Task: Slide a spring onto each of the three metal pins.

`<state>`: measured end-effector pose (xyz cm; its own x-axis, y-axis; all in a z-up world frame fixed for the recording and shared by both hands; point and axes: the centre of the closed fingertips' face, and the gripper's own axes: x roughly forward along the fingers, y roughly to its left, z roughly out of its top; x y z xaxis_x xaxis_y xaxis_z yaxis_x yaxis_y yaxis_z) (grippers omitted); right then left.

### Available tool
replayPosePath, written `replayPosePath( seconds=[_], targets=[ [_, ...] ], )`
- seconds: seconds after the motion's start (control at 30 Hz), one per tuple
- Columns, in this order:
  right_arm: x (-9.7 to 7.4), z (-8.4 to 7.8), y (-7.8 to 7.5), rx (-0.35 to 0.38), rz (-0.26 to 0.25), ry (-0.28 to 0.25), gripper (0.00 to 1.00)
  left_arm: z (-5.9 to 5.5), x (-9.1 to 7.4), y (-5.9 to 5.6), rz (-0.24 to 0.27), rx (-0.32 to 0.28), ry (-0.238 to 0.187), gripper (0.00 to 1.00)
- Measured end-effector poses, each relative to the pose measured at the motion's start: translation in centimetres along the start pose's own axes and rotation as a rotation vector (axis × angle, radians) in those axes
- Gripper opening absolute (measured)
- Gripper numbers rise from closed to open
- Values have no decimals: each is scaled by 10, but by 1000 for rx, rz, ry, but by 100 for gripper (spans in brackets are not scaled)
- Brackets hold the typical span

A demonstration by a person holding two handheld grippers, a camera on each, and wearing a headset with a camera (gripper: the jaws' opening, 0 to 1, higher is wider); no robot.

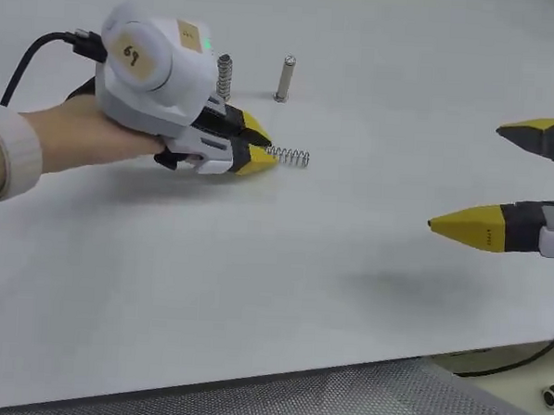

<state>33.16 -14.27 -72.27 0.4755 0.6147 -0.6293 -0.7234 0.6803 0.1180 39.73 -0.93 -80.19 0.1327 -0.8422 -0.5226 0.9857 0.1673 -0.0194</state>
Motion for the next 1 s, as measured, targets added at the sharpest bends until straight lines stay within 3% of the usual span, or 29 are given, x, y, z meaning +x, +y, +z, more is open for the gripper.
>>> replayPosePath(
  seconds=[0.57, 1.0],
  targets=[
    [7, 3, 14, -16, 23, 8, 90, -4, -6, -2, 4, -23, 6, 2],
    [7, 15, 21, -46, 29, 4, 89, -2, -25, -9, 18, -22, 5, 2]
  ],
)
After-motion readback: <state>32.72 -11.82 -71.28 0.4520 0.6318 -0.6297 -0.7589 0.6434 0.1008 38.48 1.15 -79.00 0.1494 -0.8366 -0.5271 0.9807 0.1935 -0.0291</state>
